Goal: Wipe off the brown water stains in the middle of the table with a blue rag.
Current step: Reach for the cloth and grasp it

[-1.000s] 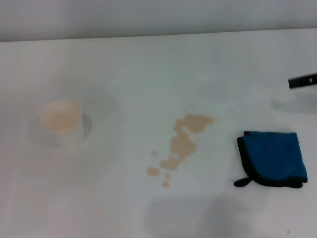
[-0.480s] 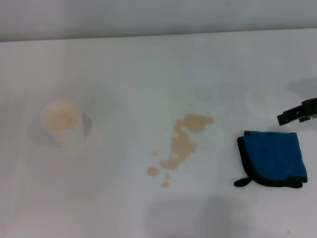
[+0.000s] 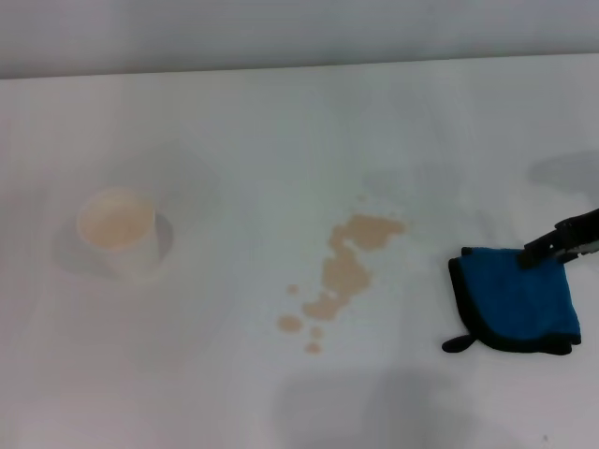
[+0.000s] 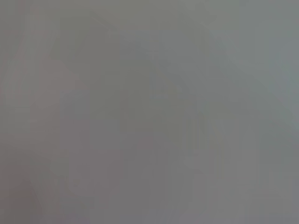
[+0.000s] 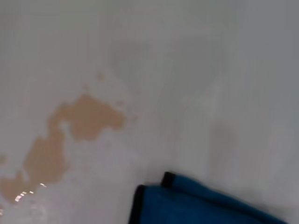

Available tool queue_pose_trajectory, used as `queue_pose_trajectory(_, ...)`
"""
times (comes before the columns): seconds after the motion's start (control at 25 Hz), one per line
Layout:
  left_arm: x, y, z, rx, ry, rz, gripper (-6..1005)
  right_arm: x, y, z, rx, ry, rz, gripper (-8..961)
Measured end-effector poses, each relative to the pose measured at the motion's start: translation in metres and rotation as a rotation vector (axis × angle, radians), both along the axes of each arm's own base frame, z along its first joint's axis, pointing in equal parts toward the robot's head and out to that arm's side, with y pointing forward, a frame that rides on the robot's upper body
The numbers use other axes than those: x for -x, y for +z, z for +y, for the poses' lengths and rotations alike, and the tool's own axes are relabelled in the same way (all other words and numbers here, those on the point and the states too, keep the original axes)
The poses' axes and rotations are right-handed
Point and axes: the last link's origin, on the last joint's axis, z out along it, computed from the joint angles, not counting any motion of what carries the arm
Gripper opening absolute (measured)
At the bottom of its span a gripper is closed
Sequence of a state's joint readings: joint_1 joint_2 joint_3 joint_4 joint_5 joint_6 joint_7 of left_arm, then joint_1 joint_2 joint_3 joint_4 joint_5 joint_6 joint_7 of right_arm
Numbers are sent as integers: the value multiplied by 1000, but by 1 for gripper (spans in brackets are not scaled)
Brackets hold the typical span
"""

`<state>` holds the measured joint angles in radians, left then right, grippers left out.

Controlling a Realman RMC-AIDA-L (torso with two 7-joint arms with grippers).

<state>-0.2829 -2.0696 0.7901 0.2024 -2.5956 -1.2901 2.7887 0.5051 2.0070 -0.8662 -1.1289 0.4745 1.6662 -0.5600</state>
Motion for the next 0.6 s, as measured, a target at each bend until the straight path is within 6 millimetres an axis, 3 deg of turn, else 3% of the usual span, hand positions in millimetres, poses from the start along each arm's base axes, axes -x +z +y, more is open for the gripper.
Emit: queue_pose_trajectory(0.6,0,1,2,-5,4,-5,862,9,-20,23,78,33,-187,708)
